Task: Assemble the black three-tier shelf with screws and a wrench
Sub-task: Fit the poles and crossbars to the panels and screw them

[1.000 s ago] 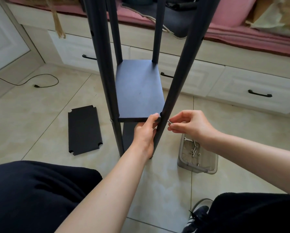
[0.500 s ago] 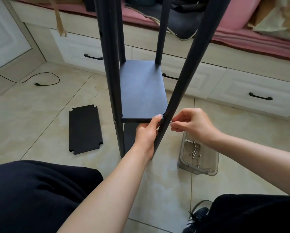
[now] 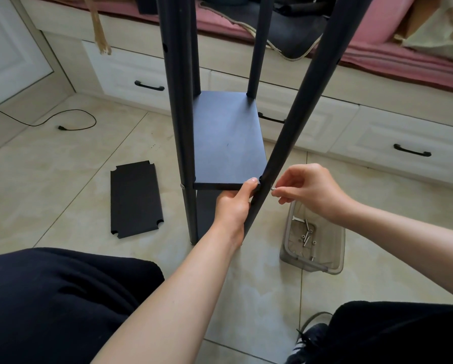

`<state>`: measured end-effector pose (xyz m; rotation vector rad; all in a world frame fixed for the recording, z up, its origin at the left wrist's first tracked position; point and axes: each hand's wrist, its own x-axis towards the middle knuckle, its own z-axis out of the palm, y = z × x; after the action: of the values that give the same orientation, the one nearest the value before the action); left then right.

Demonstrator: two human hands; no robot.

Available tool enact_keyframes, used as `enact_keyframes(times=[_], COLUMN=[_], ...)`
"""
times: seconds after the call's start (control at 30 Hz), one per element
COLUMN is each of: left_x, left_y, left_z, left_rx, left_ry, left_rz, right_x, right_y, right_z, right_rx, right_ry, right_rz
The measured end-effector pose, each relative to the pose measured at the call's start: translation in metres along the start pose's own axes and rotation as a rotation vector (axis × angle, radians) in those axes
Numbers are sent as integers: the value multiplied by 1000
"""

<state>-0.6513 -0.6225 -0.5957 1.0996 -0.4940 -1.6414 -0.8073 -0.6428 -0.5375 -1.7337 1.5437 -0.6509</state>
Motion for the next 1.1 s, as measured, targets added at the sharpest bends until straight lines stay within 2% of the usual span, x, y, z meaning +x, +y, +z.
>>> enact_keyframes(times=[0.47, 0.93, 1.0, 1.1], left_x=[-3, -3, -2, -5], left_y=[2, 3, 3, 5], left_z=[0, -4, -6, -8], left_rx=[30, 71, 82, 142], left_ry=[23, 3, 18, 80], left_rz=[3, -16, -13, -9], right_x=[2, 9, 12, 19], right_y=[-2, -9, -8, -8], right_z=[3, 0, -1, -4], right_rx=[81, -80, -45, 117], right_ry=[-28, -10, -54, -273], right_rz=[44, -36, -16, 35])
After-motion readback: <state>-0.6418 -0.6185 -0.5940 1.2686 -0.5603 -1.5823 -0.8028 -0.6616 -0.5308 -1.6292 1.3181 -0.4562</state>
